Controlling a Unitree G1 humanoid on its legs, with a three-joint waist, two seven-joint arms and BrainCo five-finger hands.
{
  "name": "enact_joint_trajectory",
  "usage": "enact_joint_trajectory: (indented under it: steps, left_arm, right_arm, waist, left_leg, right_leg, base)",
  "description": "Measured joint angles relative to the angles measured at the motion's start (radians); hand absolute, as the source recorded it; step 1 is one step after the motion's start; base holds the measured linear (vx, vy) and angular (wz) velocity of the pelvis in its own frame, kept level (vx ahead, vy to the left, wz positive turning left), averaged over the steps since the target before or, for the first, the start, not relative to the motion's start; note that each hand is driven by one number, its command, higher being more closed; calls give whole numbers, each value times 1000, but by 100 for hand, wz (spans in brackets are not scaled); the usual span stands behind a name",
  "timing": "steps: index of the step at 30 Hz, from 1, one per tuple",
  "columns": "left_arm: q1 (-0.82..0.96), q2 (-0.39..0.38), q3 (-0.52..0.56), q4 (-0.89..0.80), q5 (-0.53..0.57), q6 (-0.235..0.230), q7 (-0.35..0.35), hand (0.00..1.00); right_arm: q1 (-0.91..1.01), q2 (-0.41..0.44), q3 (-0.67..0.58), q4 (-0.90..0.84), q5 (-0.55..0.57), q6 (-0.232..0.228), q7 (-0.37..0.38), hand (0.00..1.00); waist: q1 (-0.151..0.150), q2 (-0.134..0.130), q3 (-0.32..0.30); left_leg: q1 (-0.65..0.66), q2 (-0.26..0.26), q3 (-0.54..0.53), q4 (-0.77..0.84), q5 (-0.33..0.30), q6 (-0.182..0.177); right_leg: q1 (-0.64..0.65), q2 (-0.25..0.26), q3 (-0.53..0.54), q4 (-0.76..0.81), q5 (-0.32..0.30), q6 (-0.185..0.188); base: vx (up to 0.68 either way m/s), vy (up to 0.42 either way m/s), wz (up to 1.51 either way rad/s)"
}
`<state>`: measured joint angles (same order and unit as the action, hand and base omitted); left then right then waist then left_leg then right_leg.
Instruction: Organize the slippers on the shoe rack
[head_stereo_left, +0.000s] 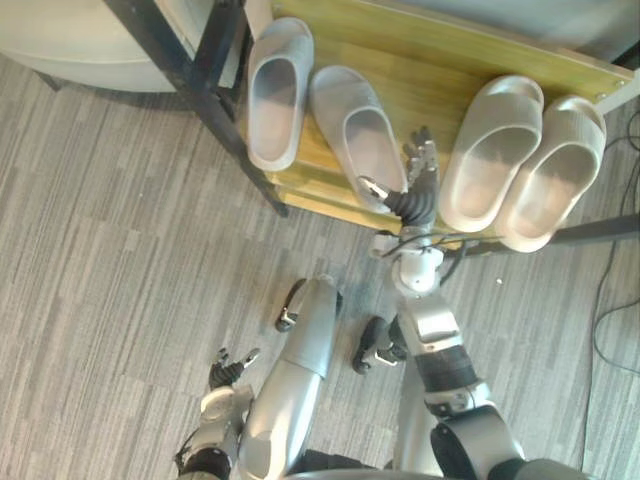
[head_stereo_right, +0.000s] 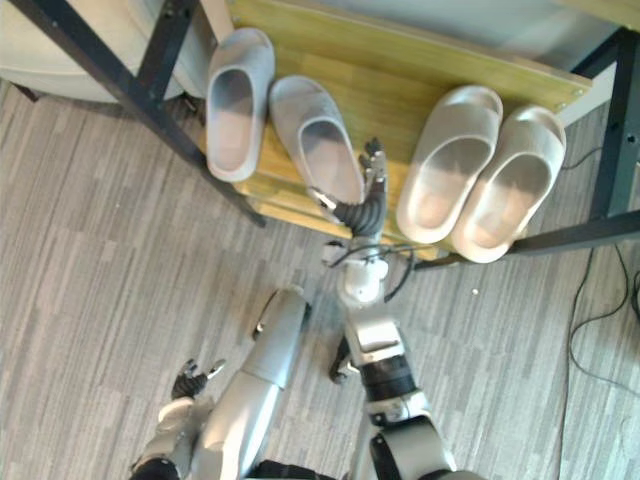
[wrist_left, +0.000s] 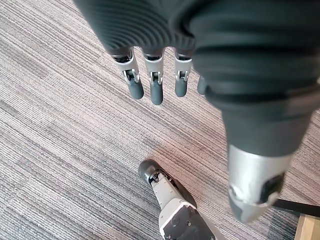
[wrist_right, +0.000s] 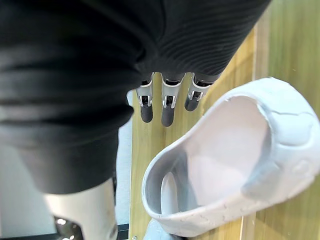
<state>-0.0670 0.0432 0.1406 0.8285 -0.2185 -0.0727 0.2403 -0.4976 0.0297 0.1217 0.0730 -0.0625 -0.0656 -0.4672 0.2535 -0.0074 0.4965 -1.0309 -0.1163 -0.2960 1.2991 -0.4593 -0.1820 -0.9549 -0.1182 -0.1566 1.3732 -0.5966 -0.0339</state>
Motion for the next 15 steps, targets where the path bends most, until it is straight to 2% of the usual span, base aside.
enact_joint_trajectory:
  steps: [4, 15]
  left_arm:
    - [0, 1, 0, -3, 0, -1, 0, 0]
    - [0, 3, 0, -2, 0, -3, 0, 0]
  right_arm:
    - [10, -1, -9, -25, -51, 8, -18, 0]
    - [3, -32, -81, 21, -53, 31, -27, 0]
  waist:
    - [0, -1, 4]
    - [0, -4, 14]
  left_leg:
    - [0, 0, 1, 0, -1, 1]
    - [-11, -2, 0, -1, -1, 1]
  right_leg:
    - [0, 0, 1, 0, -1, 1]
    - [-9, -2, 0, 0, -1, 2]
  base:
    - [15, 0, 0]
    - [6, 0, 0]
